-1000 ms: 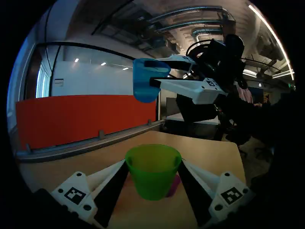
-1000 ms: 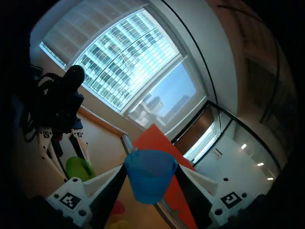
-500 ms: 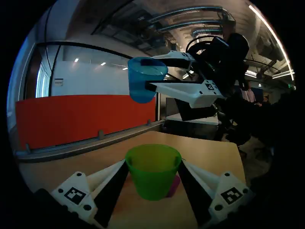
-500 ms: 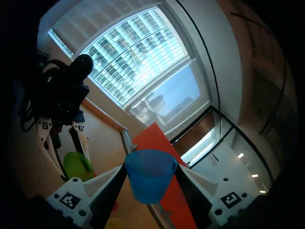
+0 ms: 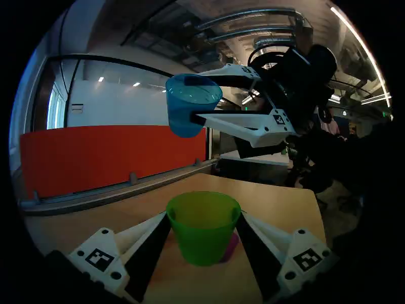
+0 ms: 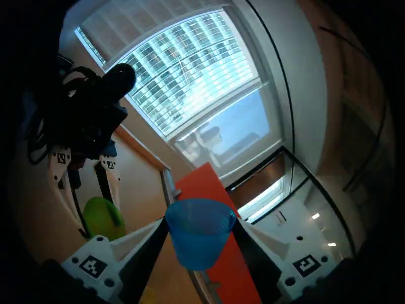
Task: Pour water
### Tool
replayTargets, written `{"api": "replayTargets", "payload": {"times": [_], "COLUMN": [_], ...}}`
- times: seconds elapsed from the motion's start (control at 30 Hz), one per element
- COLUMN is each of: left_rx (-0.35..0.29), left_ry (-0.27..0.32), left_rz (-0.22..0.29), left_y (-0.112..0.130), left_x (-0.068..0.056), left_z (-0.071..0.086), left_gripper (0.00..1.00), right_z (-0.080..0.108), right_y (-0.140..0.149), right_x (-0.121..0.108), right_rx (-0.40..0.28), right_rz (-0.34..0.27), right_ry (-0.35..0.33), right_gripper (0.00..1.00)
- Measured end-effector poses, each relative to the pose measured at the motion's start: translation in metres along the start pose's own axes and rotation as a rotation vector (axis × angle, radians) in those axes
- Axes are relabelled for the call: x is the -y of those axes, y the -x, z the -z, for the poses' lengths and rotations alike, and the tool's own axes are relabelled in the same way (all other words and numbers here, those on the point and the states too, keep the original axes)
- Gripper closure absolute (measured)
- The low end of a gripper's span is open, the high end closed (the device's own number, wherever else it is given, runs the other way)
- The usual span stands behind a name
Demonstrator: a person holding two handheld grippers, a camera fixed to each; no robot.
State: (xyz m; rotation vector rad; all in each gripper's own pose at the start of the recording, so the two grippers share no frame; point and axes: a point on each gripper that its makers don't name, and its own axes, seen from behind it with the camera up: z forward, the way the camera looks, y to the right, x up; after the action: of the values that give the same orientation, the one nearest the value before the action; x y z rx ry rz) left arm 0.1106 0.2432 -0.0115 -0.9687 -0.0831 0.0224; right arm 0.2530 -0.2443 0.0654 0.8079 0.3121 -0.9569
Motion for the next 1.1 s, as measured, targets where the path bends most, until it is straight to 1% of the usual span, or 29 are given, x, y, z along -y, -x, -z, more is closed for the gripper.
{"api": "replayTargets", "payload": {"times": [0.4,1.1], "left_rx": [-0.002,-0.005], "left_ry": [0.002,0.003], "left_rz": [0.001,0.0], "left_y": [-0.0019,-0.0048], "left_x": [-0.0009,-0.001], "left_z": [-0.0004,-0.0009], "left_gripper": [0.13,0.13], "right_z": [-0.0021,-0.0071], "right_y": [-0.003,-0.0047], "right_x": [0.0017,-0.0018], "right_rx": [0.002,0.012], "right_rz": [0.055,0.194], "right_ry": [-0.004,0.005], "right_gripper": [0.09,0.09]}}
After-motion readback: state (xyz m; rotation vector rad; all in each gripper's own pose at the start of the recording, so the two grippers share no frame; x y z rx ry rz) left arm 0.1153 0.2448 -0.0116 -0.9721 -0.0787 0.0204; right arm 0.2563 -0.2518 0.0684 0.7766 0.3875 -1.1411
